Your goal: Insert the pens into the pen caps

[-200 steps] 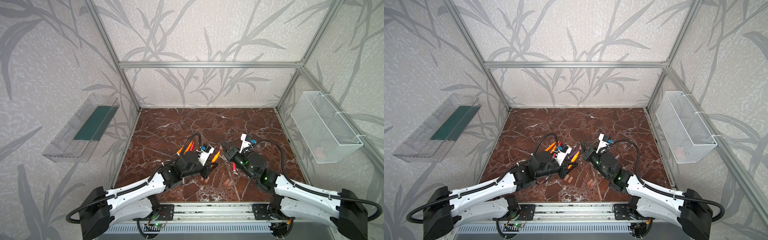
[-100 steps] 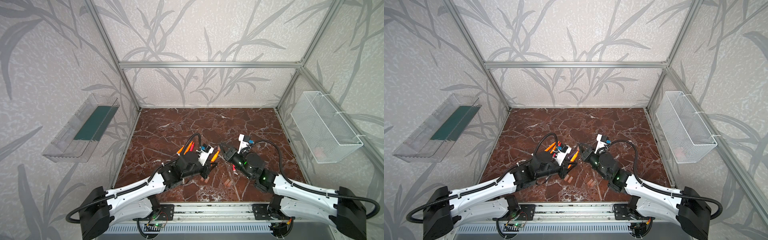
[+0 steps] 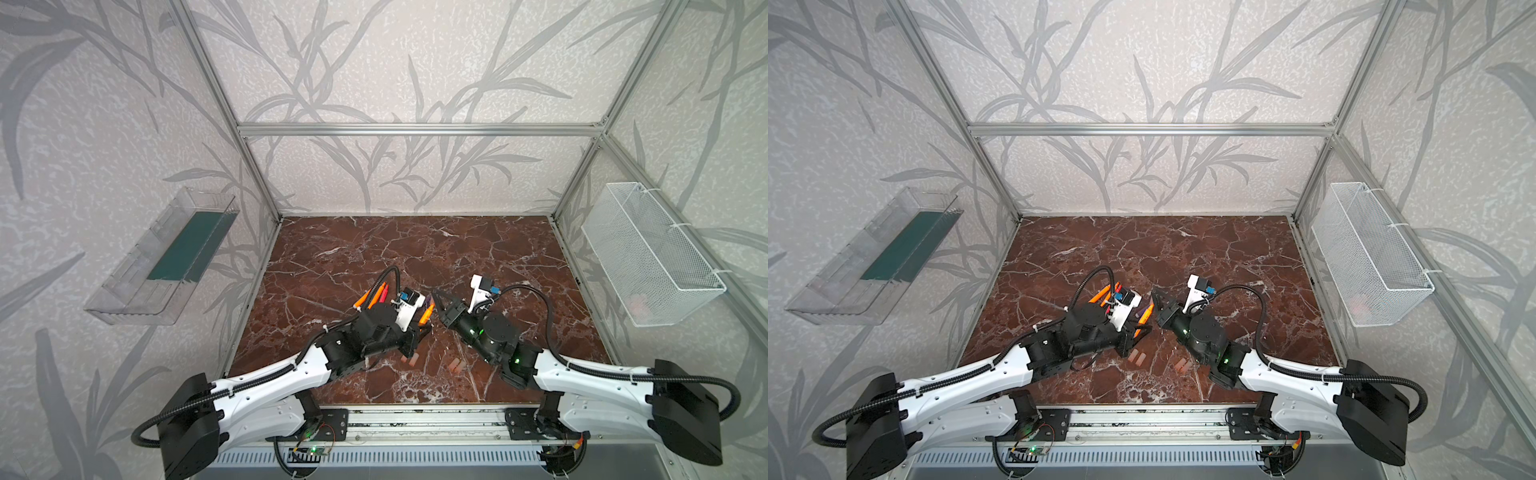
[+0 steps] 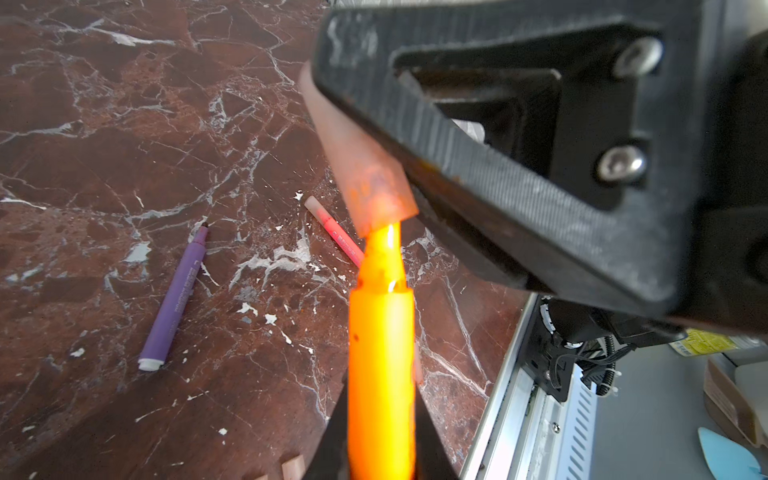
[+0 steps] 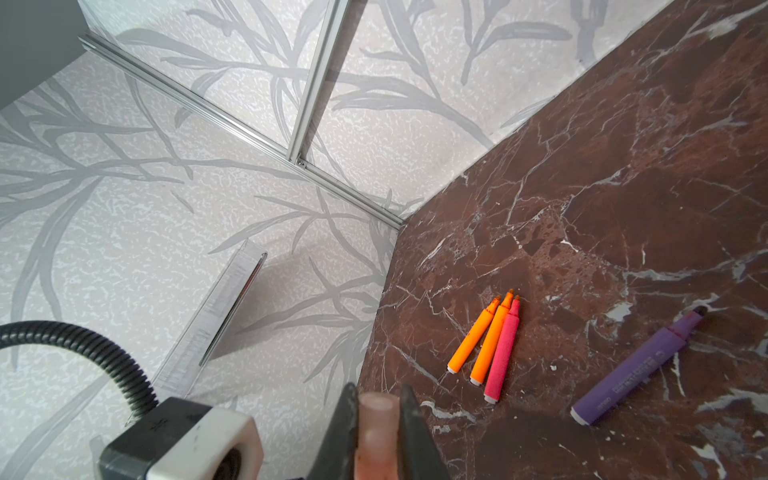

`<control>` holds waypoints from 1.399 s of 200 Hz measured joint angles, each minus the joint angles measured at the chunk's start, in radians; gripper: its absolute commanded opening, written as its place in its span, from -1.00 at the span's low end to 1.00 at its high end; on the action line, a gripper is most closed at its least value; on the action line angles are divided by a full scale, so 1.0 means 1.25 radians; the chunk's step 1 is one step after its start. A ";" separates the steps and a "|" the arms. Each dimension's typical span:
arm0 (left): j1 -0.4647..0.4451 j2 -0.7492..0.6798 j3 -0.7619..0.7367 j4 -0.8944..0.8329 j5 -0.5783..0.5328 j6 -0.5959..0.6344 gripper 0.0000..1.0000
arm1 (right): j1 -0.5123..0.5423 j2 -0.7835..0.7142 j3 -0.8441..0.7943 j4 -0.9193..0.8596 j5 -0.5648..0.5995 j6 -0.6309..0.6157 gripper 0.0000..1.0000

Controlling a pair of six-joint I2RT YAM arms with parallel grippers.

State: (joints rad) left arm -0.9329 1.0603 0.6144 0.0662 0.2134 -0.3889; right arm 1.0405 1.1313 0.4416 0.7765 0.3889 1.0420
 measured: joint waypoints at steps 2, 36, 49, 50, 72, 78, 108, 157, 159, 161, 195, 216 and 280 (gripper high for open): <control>0.001 0.000 0.000 0.000 0.003 0.000 -1.00 | 0.003 0.002 -0.003 0.009 0.006 -0.002 -1.00; 0.021 0.000 -0.015 0.013 0.074 -0.034 -1.00 | 0.042 0.064 -0.034 0.143 0.082 -0.031 -1.00; 0.027 0.000 -0.022 0.020 0.090 -0.047 -1.00 | 0.048 0.097 -0.040 0.197 0.096 -0.038 -1.00; 0.028 0.000 -0.023 0.020 0.092 -0.048 -1.00 | 0.049 0.099 -0.040 0.200 0.096 -0.039 -1.00; 0.050 0.000 -0.033 0.033 0.119 -0.071 -1.00 | 0.056 0.149 -0.047 0.281 0.114 -0.052 -1.00; 0.057 0.000 -0.035 0.038 0.129 -0.080 -1.00 | 0.058 0.158 -0.047 0.299 0.120 -0.056 -1.00; 0.086 -0.001 -0.042 0.077 0.158 -0.105 -1.00 | 0.069 0.170 -0.048 0.337 0.129 -0.072 -1.00; 0.098 -0.019 -0.043 0.126 0.149 -0.116 -1.00 | 0.101 0.132 -0.048 0.326 0.092 -0.072 -1.00; 0.098 -0.020 -0.043 0.126 0.149 -0.116 -1.00 | 0.101 0.131 -0.048 0.326 0.092 -0.072 -1.00; 0.098 -0.021 -0.043 0.126 0.149 -0.116 -1.00 | 0.101 0.130 -0.048 0.325 0.091 -0.072 -1.00; 0.098 -0.034 -0.043 0.136 0.146 -0.114 -1.00 | 0.101 0.097 -0.048 0.281 0.089 -0.073 -1.00; 0.098 -0.035 -0.043 0.139 0.143 -0.113 -1.00 | 0.101 0.068 -0.048 0.232 0.095 -0.072 -1.00; 0.099 -0.057 -0.043 0.082 0.011 -0.107 -1.00 | 0.098 -0.093 -0.024 -0.038 0.150 -0.049 -1.00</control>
State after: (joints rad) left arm -0.8093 0.9894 0.5606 0.1692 0.2276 -0.5228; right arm 1.1629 1.0145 0.4118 0.7292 0.5766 0.9810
